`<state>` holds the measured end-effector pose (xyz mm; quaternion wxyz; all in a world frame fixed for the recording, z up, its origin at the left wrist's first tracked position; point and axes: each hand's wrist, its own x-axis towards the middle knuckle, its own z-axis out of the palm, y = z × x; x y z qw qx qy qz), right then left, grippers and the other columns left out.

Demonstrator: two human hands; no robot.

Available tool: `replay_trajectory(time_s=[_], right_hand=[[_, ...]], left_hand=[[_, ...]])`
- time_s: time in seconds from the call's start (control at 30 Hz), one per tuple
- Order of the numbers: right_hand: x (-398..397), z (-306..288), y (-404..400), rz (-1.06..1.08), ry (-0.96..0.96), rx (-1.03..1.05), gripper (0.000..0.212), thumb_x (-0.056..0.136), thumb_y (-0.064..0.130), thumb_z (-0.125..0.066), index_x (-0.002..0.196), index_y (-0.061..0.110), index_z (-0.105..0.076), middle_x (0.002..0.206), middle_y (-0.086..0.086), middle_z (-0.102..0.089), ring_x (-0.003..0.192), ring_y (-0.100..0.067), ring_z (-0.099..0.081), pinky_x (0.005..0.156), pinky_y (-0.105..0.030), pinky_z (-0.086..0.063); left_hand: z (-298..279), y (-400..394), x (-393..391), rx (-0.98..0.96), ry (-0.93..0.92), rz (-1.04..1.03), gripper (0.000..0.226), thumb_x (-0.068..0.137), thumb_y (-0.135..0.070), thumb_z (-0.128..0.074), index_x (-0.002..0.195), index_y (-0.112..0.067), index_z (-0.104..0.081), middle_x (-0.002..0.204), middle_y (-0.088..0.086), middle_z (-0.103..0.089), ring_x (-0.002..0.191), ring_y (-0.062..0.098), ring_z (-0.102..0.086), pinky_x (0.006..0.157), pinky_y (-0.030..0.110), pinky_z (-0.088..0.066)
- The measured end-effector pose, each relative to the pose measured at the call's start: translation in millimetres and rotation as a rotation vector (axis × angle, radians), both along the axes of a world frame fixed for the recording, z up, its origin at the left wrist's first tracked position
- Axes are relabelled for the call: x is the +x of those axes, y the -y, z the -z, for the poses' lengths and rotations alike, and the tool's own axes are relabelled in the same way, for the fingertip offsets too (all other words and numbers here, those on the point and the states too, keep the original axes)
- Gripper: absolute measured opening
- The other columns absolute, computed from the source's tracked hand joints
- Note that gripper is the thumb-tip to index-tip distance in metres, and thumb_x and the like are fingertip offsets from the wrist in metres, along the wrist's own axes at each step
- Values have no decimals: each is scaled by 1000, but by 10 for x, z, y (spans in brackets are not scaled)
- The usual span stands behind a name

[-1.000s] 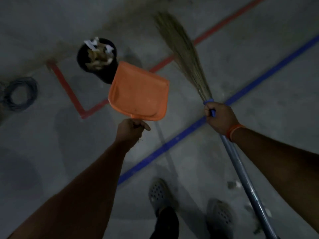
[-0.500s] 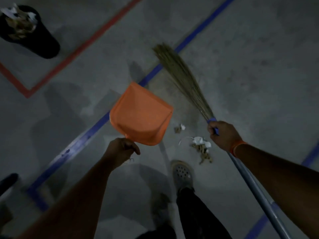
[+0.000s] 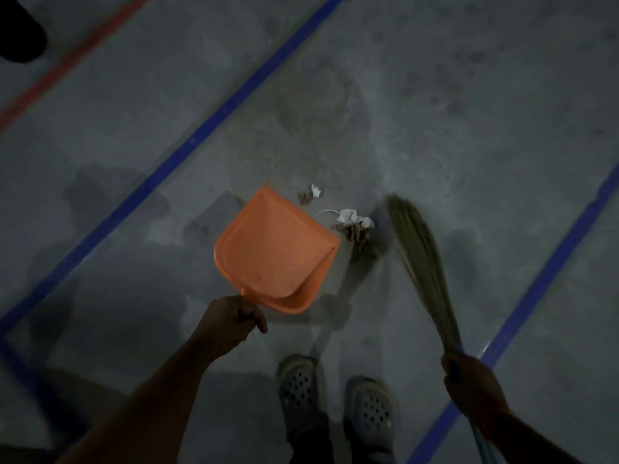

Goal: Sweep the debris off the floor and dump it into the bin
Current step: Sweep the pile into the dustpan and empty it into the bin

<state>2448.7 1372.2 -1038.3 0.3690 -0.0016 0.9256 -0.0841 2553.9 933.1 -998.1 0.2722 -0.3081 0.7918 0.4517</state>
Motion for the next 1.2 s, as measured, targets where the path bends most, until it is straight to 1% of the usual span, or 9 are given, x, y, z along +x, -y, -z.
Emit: replay_trajectory(time_s=[0.03, 0.13, 0.3, 0.4, 0.53, 0.8, 0.97, 1.1, 1.2], right_hand=[[120, 111, -87, 27, 50, 20, 28, 77, 5, -62, 77, 31, -51, 76, -2, -61, 73, -29, -63, 65, -31, -47], [419, 409, -137, 31, 135, 6, 29, 82, 8, -57, 65, 29, -48, 86, -2, -63, 83, -26, -63, 70, -27, -46], [598, 820, 192, -113, 183, -74, 20, 82, 6, -56, 77, 24, -49, 96, -9, -66, 92, -29, -63, 75, -30, -47], [505, 979, 283, -140, 205, -118, 19, 79, 2, -56, 80, 19, -48, 89, -8, -59, 82, -24, -56, 70, -26, -39], [317, 1091, 356, -131, 143, -197, 24, 72, -3, -57, 72, 18, -46, 79, -9, -54, 75, -25, -52, 68, -27, -37], [-3, 1089, 759, -166, 106, -349, 30, 75, -1, -54, 66, 25, -43, 83, -16, -60, 78, -31, -57, 72, -34, -47], [-154, 1031, 908, -186, 26, -430, 32, 73, -2, -56, 65, 27, -44, 78, -9, -59, 75, -28, -57, 72, -31, -46], [-295, 970, 767, -206, -61, -440, 25, 72, -4, -57, 69, 20, -50, 77, -12, -62, 72, -30, -58, 70, -33, -49], [-486, 1004, 579, -245, -111, -409, 31, 69, -4, -59, 65, 25, -47, 75, -11, -60, 70, -32, -58, 68, -36, -51]], left_hand=[[84, -104, 67, -6, 10, -26, 37, 84, 7, -58, 66, -19, -76, 45, -16, -58, 40, 3, -53, 42, 13, -38], [375, -365, 228, -13, 21, -140, 33, 86, 9, -56, 71, -12, -76, 42, -11, -56, 33, 2, -46, 37, 13, -33], [683, -601, 470, -6, 15, -282, 38, 87, 7, -55, 69, -18, -76, 41, -5, -52, 31, 6, -40, 35, 12, -27], [775, -650, 550, 6, -5, -297, 39, 87, 9, -54, 69, -18, -76, 43, -5, -54, 33, 6, -41, 35, 12, -27], [820, -694, 586, 23, -7, -344, 35, 89, 11, -51, 74, -9, -76, 43, -6, -53, 33, 5, -39, 35, 12, -26], [825, -714, 666, -25, -47, -307, 44, 89, 10, -53, 67, -19, -76, 41, -6, -51, 34, 4, -40, 38, 15, -29], [822, -711, 657, -1, -38, -345, 33, 91, 11, -50, 76, -4, -75, 37, -6, -45, 30, 3, -35, 35, 14, -27], [969, -636, 680, 81, -27, -427, 46, 89, 14, -47, 65, -13, -75, 42, 0, -46, 40, 15, -38, 45, 19, -28], [1118, -611, 683, 149, -2, -480, 43, 88, 13, -46, 68, -11, -75, 47, 7, -44, 47, 17, -36, 51, 25, -26]])
